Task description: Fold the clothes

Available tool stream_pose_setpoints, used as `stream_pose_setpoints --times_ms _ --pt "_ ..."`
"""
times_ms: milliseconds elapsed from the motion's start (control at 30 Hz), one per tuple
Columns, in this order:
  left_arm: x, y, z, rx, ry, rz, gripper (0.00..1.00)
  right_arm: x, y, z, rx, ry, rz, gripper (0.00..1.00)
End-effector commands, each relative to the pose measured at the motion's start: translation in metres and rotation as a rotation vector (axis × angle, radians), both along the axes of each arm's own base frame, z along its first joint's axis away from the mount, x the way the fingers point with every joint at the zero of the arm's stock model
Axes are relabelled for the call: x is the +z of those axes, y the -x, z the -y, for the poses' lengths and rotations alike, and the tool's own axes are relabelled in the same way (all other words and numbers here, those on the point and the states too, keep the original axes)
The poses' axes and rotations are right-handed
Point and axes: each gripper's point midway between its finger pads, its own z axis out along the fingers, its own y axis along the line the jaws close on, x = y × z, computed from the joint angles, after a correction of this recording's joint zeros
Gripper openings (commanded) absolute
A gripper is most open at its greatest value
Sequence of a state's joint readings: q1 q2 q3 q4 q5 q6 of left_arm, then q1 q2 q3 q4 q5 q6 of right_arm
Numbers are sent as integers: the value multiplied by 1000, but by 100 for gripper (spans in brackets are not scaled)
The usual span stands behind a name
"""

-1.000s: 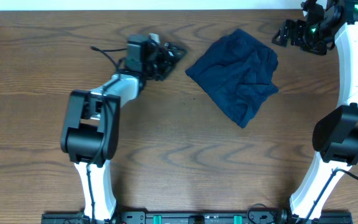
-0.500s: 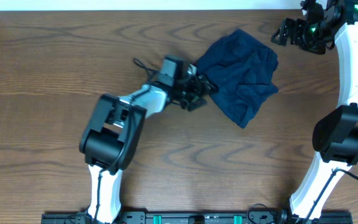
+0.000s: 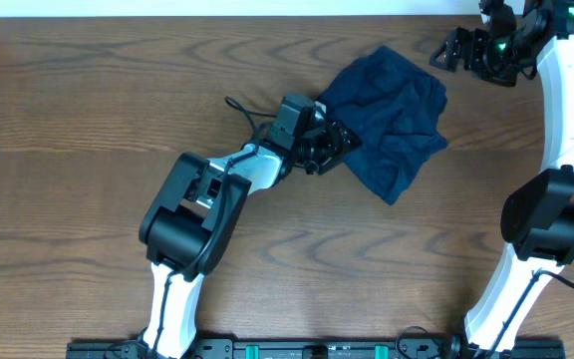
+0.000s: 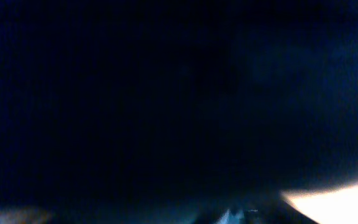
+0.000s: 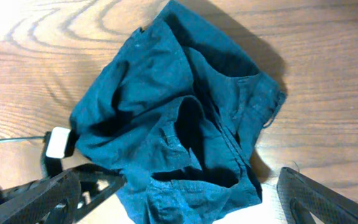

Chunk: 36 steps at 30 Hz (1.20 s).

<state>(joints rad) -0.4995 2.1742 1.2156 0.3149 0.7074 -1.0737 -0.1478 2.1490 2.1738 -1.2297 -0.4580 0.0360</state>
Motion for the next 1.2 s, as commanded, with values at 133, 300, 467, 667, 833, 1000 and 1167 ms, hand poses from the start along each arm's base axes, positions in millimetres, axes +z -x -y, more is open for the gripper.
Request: stream_pose_setpoints --times_ms 133,300,467,667,833,1000,1167 --pt "-43 -7 -16 89 -78 -42 6 9 1 -1 19 -22 17 97" --pt "-6 -31 -37 104 -67 68 6 8 4 -1 31 -17 10 98" --pt "55 -41 -72 113 -140 191 6 8 3 -1 31 -16 13 99" --pt "116 -19 -109 48 -310 298 6 7 2 1 29 0 17 99" --pt "157 1 -128 34 -392 344 6 6 1 4 27 15 18 99" --pt "195 10 -146 75 -440 383 6 6 1 4 28 16 21 99" --pt "234 22 -159 95 -450 388 6 5 1 6 22 29 18 99"
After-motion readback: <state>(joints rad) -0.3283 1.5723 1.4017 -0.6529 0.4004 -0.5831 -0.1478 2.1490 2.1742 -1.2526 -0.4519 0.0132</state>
